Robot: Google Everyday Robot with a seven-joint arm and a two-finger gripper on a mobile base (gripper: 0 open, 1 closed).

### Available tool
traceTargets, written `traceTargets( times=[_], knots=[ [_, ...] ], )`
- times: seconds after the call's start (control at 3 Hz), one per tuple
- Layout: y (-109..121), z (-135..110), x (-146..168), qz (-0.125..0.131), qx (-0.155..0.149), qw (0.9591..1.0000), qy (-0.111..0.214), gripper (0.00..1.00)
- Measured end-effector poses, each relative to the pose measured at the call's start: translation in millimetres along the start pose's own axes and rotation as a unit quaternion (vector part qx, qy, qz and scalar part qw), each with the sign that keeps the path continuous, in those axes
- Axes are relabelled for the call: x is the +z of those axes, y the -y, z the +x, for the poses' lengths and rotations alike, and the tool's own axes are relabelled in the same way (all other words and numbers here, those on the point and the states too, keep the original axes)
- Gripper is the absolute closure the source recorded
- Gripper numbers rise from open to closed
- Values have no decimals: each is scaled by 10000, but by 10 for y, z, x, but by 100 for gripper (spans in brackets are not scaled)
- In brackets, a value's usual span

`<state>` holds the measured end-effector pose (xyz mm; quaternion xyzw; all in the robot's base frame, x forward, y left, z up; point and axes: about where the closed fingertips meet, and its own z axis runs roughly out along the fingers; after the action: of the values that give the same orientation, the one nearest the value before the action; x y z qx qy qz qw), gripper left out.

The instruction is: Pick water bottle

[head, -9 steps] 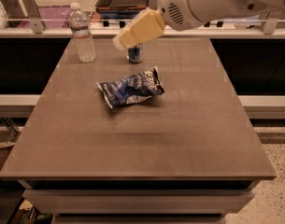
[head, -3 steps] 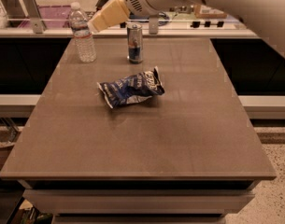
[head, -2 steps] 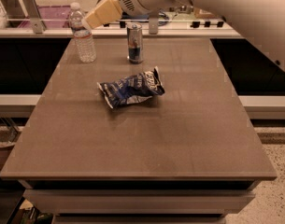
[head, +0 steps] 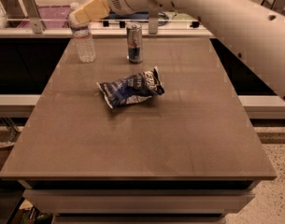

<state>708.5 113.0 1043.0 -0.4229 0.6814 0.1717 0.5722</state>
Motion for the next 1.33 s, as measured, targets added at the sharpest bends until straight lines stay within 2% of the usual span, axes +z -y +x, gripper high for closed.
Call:
traceTargets(
  times=[0.67, 1.0, 1.33],
  knots=[
    [-12, 7, 485, -187, 312, 9983, 463, 0],
    [-61, 53, 683, -112, 352, 9985, 396, 0],
    [-93, 122, 851, 31, 315, 9994, 164, 0]
  ],
)
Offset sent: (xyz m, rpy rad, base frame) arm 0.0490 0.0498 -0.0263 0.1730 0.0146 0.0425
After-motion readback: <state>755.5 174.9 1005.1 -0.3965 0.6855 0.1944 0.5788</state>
